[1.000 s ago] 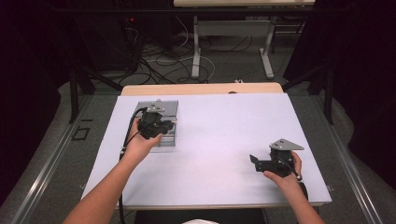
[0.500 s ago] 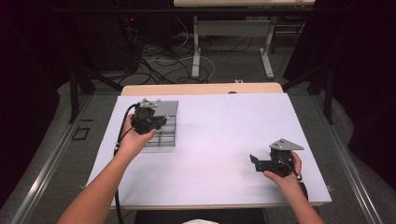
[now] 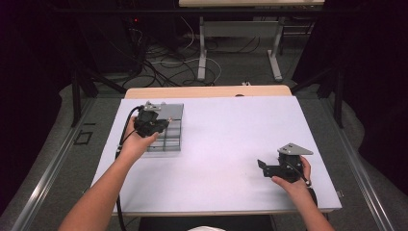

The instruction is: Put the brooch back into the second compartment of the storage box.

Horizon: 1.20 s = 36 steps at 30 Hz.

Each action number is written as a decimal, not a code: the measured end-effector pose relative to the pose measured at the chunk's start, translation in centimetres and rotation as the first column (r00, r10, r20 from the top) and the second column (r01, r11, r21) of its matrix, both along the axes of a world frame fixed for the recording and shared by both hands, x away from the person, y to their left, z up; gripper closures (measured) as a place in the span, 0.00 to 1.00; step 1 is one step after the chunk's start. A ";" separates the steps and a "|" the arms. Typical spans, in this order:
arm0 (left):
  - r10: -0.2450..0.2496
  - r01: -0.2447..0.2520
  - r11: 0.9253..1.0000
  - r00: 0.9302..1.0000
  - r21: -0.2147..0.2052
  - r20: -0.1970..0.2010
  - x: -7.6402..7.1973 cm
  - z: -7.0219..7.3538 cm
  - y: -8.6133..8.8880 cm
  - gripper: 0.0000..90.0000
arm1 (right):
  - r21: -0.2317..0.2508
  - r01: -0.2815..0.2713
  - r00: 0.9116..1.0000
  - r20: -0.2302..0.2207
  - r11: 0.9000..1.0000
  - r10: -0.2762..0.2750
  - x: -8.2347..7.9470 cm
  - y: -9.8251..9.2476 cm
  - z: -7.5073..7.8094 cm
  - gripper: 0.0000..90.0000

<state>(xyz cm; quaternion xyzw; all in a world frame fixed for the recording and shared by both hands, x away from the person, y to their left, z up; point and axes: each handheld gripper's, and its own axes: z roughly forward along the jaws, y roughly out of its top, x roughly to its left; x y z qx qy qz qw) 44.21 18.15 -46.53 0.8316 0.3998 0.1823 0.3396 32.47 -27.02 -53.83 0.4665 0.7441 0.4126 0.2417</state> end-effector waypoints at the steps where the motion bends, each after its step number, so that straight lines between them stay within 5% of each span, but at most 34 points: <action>1: 0.000 0.000 1.000 1.000 0.008 0.002 0.1 -0.1 0.0 0.89 | 0.001 -0.001 1.000 -0.001 1.000 0.001 0.0 0.0 0.0 0.07; 18: 0.000 0.000 0.997 1.000 0.076 0.002 1.3 -1.3 0.7 0.89 | -0.003 0.002 1.000 0.002 1.000 -0.002 0.0 0.1 -0.1 0.07; 36: 0.031 -0.030 0.994 1.000 0.102 -0.001 2.5 -2.8 1.6 0.89 | -0.003 0.003 1.000 -0.004 1.000 -0.003 0.1 0.2 -0.2 0.07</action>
